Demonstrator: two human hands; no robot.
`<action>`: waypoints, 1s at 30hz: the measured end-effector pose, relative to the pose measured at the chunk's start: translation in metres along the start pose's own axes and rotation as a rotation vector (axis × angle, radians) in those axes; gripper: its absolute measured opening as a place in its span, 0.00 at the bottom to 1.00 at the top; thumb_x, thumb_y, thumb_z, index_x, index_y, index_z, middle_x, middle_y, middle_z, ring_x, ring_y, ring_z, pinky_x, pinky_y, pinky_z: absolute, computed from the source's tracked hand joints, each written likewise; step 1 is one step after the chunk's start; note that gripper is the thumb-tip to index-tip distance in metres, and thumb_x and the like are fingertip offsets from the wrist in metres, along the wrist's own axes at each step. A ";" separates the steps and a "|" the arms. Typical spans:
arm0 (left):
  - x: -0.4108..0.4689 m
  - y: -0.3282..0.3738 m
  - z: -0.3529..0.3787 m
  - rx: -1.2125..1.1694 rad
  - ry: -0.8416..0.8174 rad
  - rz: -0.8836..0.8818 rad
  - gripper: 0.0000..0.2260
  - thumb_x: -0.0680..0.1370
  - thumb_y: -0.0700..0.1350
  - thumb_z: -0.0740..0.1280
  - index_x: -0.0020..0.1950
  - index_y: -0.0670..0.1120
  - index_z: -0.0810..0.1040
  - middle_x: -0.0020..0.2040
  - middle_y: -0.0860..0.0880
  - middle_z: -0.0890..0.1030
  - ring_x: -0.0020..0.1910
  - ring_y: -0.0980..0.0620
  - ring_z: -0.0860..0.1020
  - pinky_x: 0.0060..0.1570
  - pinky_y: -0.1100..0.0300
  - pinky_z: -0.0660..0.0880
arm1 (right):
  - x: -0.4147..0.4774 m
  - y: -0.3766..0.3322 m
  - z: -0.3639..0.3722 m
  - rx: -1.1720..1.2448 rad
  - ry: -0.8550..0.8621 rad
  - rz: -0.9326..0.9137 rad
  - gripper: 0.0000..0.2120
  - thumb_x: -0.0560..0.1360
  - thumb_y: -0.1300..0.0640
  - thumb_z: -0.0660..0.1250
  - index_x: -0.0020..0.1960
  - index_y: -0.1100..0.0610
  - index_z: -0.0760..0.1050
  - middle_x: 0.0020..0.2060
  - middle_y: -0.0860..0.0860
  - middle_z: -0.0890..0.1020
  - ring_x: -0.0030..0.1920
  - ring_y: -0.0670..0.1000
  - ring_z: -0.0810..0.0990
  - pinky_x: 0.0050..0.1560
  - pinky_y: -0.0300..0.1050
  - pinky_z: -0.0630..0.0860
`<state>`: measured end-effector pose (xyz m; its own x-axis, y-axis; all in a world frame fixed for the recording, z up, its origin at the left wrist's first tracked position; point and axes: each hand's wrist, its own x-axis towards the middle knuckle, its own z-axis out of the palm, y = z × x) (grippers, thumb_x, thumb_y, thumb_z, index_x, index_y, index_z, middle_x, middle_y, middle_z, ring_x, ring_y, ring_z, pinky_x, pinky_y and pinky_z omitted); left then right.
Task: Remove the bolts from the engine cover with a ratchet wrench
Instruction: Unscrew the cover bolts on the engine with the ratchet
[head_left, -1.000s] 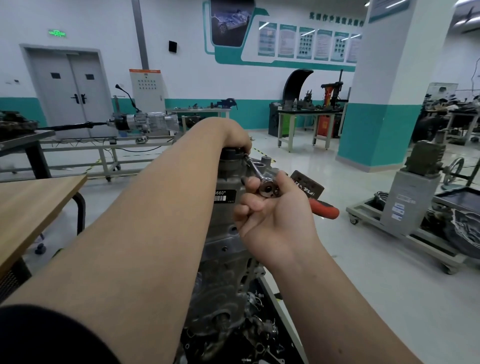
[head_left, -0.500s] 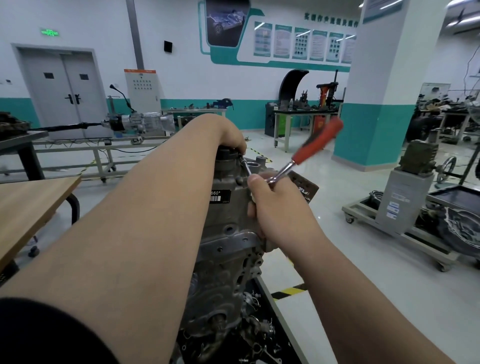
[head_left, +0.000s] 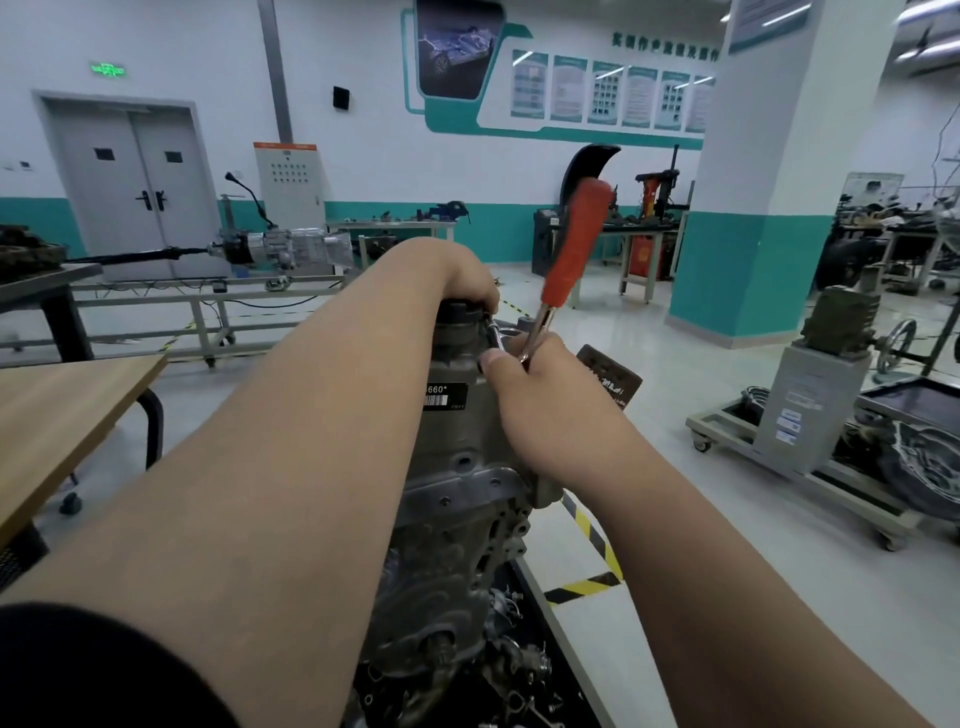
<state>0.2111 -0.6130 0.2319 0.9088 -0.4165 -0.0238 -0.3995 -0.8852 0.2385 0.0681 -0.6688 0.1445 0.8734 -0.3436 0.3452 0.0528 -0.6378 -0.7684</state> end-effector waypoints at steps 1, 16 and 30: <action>0.004 -0.002 0.001 -0.026 0.016 0.009 0.11 0.76 0.51 0.68 0.52 0.46 0.76 0.46 0.47 0.75 0.40 0.49 0.75 0.36 0.56 0.69 | 0.000 0.001 0.001 0.171 -0.007 0.051 0.13 0.80 0.44 0.56 0.50 0.53 0.70 0.36 0.51 0.80 0.36 0.52 0.78 0.40 0.48 0.74; 0.013 -0.006 0.002 -0.082 0.009 0.026 0.09 0.75 0.52 0.67 0.46 0.46 0.75 0.45 0.47 0.73 0.39 0.50 0.73 0.34 0.57 0.68 | -0.020 0.002 0.018 1.991 -0.136 0.537 0.21 0.82 0.46 0.53 0.39 0.59 0.68 0.26 0.49 0.72 0.18 0.46 0.64 0.22 0.34 0.66; 0.015 0.000 -0.003 -0.033 -0.085 -0.016 0.11 0.78 0.53 0.66 0.46 0.45 0.75 0.44 0.44 0.75 0.38 0.48 0.75 0.37 0.57 0.71 | -0.011 0.006 0.009 1.067 -0.043 0.284 0.16 0.82 0.46 0.55 0.43 0.57 0.69 0.26 0.50 0.75 0.20 0.49 0.66 0.24 0.41 0.69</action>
<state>0.2248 -0.6181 0.2343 0.9008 -0.4201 -0.1096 -0.3799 -0.8849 0.2696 0.0629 -0.6626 0.1309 0.9348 -0.3461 0.0793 0.2202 0.3897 -0.8942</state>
